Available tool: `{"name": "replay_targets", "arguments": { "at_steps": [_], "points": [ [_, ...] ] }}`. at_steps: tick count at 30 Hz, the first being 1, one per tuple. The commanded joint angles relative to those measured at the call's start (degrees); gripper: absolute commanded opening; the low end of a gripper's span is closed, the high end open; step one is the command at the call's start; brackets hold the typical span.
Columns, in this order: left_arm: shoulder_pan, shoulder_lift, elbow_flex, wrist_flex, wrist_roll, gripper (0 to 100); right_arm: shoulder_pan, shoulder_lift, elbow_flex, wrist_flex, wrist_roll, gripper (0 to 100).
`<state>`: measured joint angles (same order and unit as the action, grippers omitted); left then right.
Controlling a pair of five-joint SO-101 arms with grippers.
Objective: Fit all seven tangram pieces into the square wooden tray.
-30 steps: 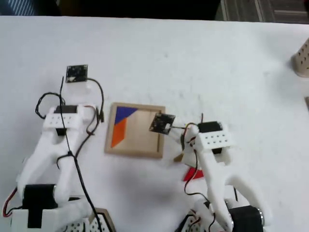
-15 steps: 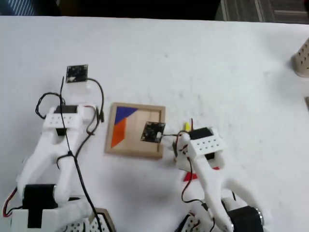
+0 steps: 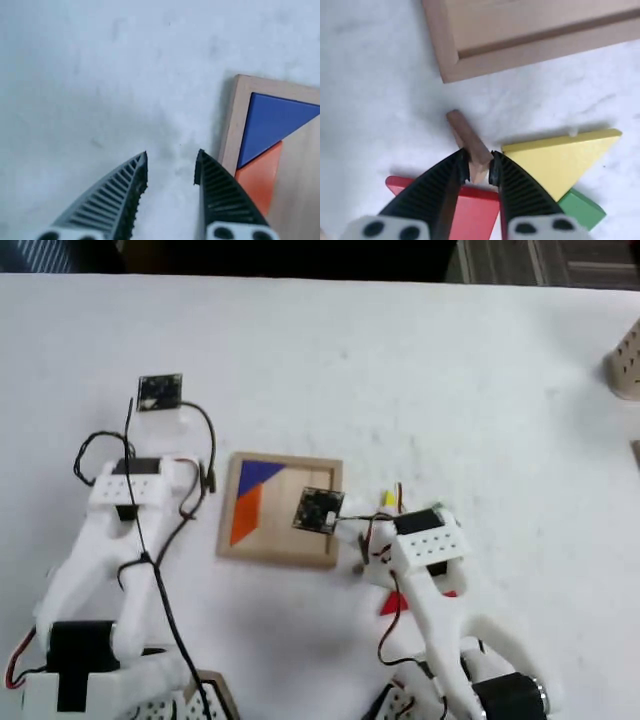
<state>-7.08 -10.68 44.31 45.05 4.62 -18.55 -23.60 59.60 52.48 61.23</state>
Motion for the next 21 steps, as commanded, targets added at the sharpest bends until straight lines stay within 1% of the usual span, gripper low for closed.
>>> {"name": "replay_targets", "arguments": {
  "at_steps": [1, 7, 12, 18, 21],
  "points": [
    [-0.75, -0.13, -2.55, -1.23, 0.18, 17, -0.13, 0.13, -2.46, 1.98, -2.02, 1.7],
    [-0.75, -0.13, -2.55, -1.23, 0.18, 17, -0.31, 0.66, -13.54, 12.53, -13.63, 1.7],
    [-0.75, -0.13, -2.55, -1.23, 0.18, 17, -0.31, 0.66, -21.27, 18.77, -22.07, 1.7],
    [-0.75, -0.13, -2.55, -1.23, 0.18, 17, -2.15, 0.75, -26.9, 19.65, -39.3, 1.7],
    [-0.75, -0.13, -2.55, -1.23, 0.18, 17, -4.35, 0.75, -28.04, 16.84, -48.88, 1.7]
  ]
}}
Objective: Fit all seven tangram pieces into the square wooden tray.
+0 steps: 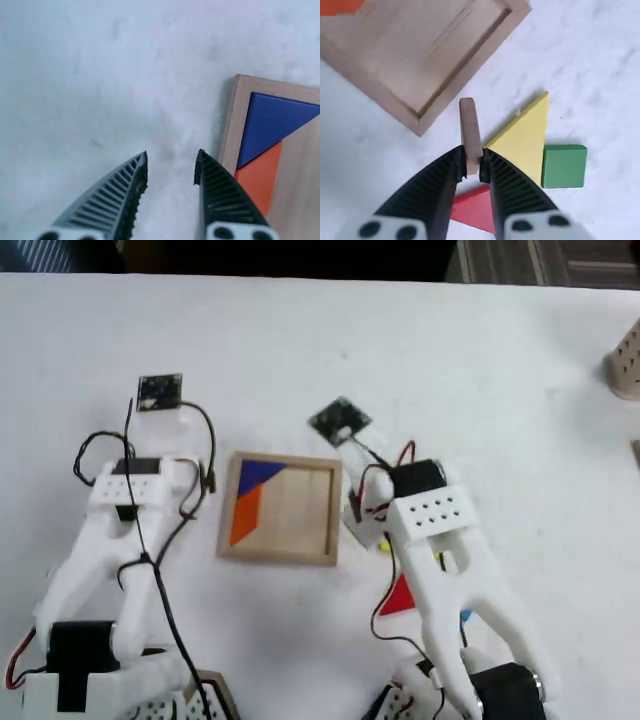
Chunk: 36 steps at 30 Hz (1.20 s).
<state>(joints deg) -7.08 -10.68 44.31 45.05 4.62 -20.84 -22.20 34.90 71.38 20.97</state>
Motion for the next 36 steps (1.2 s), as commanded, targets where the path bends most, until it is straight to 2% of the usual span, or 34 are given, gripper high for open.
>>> {"name": "replay_targets", "arguments": {
  "at_steps": [1, 7, 9, 15, 17, 24, 26, 32, 36],
  "points": [
    [-0.75, -0.13, -2.55, -1.23, 0.18, 17, -2.95, -0.66, -3.43, -3.56, -11.69, 1.7],
    [-1.36, -0.13, -2.55, -1.23, 0.18, 17, -7.25, -0.57, -3.25, -11.91, -33.85, 1.8],
    [-1.98, -0.13, -2.55, -1.23, 0.26, 17, -8.84, 0.13, -2.9, -15.16, -37.45, 1.8],
    [-2.51, -0.13, -2.55, -1.23, 0.26, 17, -13.05, 10.51, -3.34, -23.43, -38.33, 1.8],
    [-2.51, -0.13, -2.55, -1.23, 0.35, 17, -13.67, 14.64, -4.84, -25.27, -40.97, 1.8],
    [-2.51, -0.13, -2.64, -1.23, 0.35, 17, -14.2, 23.69, -10.64, -25.45, -42.29, 2.0],
    [-2.42, -0.13, -2.64, -1.23, 0.35, 17, -14.29, 24.66, -10.81, -25.45, -42.2, 5.7],
    [-2.42, -0.13, -2.64, -1.23, 0.35, 17, -14.29, 22.64, -10.9, -21.76, -42.11, 24.6],
    [-2.42, -0.13, -2.55, -1.23, 0.35, 17, -12.18, 15.52, -11.78, -14.64, -42.02, 22.9]
  ]
}}
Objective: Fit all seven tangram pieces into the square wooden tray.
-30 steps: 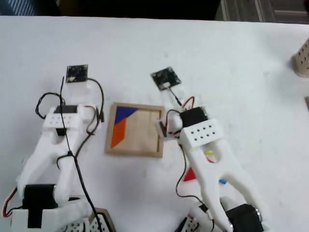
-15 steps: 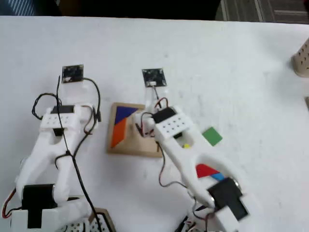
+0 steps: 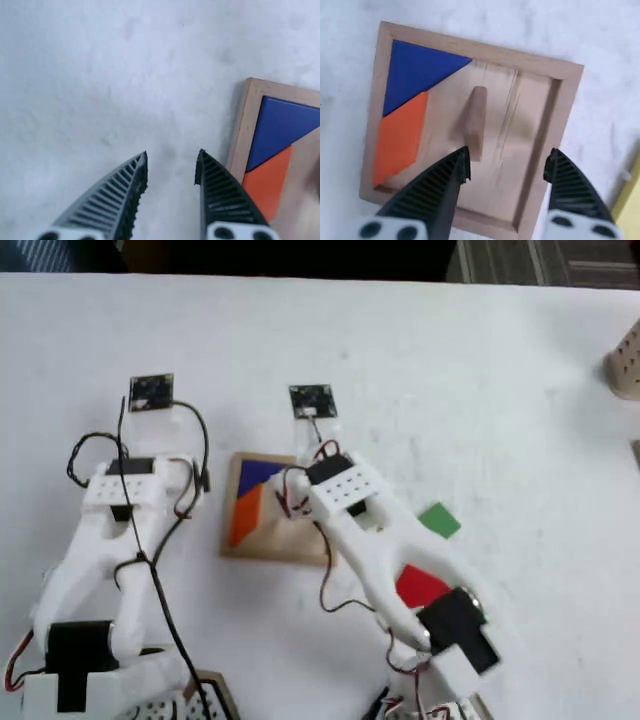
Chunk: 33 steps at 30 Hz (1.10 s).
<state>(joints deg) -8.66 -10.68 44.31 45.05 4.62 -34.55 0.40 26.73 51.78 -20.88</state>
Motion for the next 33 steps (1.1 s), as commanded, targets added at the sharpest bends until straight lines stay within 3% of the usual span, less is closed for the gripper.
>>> {"name": "replay_targets", "arguments": {
  "at_steps": [1, 8, 18, 21, 25, 29, 33],
  "points": [
    [-0.84, -0.13, -2.55, -1.23, 0.35, 17, 2.86, -9.54, -3.96, 7.6, 0.53, 20.7],
    [-0.66, -0.13, -2.55, -1.23, 0.44, 17, 17.54, -23.78, 0.18, 15.96, 15.82, 1.3],
    [0.13, -0.57, -3.08, 4.84, 0.53, 17, 36.35, -33.19, 27.25, 5.67, 31.03, 1.8],
    [3.47, -0.57, -5.01, 9.32, 0.53, 16, 41.54, -34.59, 32.09, 3.3, 35.34, 1.8],
    [11.03, -0.57, -7.91, 13.54, 0.62, 3, 46.64, -35.47, 35.87, 2.77, 40.0, 1.8],
    [18.07, -0.22, -8.35, 12.48, 4.92, 3, 52.18, -35.47, 38.33, 2.86, 45.1, 1.9],
    [22.11, 0.04, -5.54, 6.07, 11.6, 2, 56.57, -35.47, 39.47, 2.77, 49.32, 2.0]
  ]
}}
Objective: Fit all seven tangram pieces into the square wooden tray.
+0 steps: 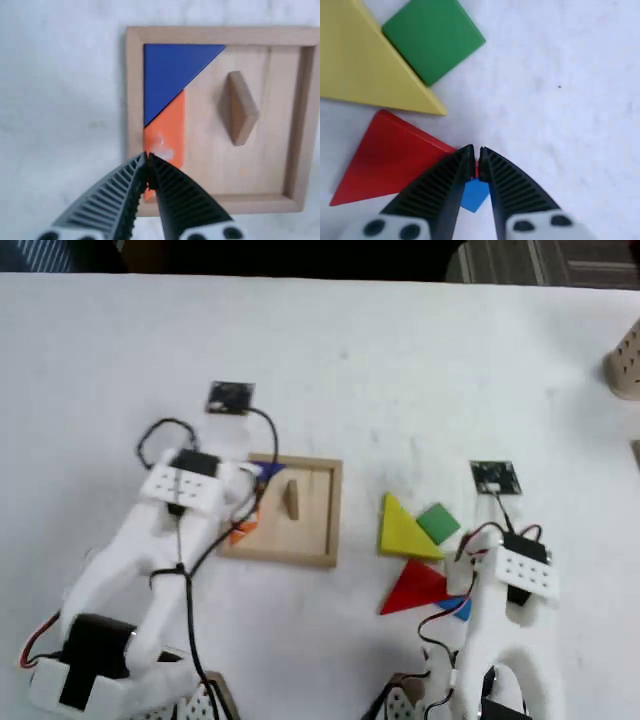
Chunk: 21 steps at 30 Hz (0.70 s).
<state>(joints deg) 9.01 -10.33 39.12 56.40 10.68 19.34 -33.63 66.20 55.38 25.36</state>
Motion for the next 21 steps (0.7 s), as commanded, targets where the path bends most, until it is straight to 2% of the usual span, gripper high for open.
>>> {"name": "replay_targets", "arguments": {
  "at_steps": [1, 9, 16, 21],
  "points": [
    [5.67, -0.31, 0.53, -6.77, 5.45, 2, 3.21, -1.36, 0.18, -0.84, 3.52, 2.0],
    [10.33, -0.31, 1.58, -16.79, 5.89, 2, 3.12, -1.01, 0.35, -0.92, 5.1, 2.0],
    [12.0, 7.52, -1.32, -17.41, 5.71, 2, 3.12, -1.01, 0.35, -0.92, 5.19, 2.0],
    [11.56, 14.64, -7.38, -14.51, 5.54, 2, 3.12, -1.01, 0.44, -0.92, 7.3, 2.0]
  ]
}}
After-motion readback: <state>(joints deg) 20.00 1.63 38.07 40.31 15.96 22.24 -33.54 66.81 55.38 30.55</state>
